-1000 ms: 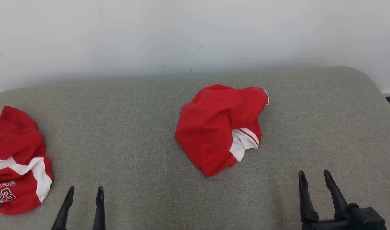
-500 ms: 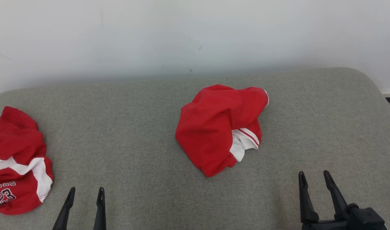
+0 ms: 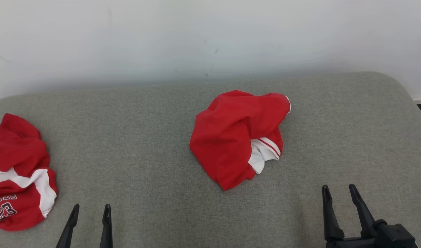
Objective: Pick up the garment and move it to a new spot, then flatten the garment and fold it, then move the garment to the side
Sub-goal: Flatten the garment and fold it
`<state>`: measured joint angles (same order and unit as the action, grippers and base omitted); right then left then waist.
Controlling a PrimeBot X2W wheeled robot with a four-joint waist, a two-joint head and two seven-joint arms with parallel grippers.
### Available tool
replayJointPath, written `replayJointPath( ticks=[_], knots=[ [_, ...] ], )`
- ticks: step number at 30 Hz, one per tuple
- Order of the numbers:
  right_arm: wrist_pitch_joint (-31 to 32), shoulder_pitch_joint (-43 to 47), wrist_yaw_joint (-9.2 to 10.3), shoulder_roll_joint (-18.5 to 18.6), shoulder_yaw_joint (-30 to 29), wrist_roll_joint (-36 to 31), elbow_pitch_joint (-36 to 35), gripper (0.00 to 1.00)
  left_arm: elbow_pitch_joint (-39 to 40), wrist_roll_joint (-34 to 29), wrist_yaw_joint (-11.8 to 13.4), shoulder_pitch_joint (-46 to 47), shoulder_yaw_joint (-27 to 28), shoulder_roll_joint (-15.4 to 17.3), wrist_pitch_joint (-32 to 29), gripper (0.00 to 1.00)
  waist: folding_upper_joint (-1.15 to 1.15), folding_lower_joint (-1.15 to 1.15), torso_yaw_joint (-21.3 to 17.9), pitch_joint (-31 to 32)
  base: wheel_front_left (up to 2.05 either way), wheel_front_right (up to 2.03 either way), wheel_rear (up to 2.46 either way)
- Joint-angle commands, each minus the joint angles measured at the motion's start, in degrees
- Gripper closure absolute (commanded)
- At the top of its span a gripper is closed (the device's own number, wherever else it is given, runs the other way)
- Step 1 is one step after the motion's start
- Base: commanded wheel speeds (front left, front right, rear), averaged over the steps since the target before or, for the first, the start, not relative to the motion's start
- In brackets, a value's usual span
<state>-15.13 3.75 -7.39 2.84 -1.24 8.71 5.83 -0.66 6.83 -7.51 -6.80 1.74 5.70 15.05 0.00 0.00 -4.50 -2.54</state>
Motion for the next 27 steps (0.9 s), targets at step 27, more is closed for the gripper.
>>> replayJointPath(
  ticks=[27],
  knots=[
    [0.0,-19.8,-0.2,0.4,-0.1,-6.1,14.9,0.0,0.2,0.1,0.1,4.5,-2.8,-1.2,0.2,0.0,0.0,0.0,6.3,-4.9,0.0,0.0,0.0]
  ],
)
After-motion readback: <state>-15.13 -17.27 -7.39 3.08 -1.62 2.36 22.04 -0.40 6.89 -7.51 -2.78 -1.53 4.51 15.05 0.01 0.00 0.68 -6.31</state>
